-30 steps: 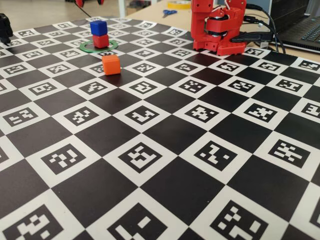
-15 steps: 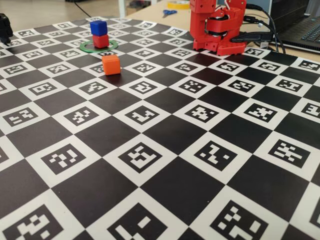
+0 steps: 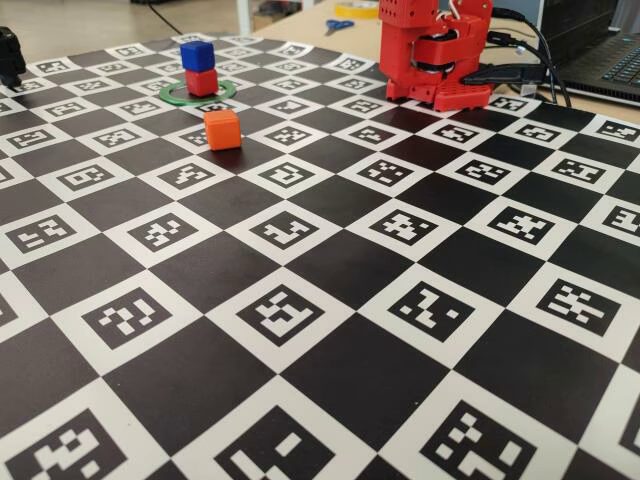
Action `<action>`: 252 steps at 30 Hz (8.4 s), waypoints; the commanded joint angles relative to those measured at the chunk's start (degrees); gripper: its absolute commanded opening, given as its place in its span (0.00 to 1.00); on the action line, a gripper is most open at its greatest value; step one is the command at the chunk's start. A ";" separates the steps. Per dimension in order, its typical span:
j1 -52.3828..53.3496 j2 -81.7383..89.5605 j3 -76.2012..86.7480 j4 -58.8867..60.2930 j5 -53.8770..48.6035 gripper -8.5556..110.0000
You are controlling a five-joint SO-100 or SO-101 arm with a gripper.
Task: Grab the red cube then put it in the green circle then put the blue cube on top and finally the orange cube on top
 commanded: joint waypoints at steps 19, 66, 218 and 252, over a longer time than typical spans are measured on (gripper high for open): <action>-7.21 1.14 13.27 -11.60 18.28 0.43; -9.84 -13.54 27.25 -33.05 22.94 0.42; 28.48 -21.62 -9.05 -6.24 -45.70 0.14; 28.30 -21.01 -7.65 -6.24 -44.74 0.39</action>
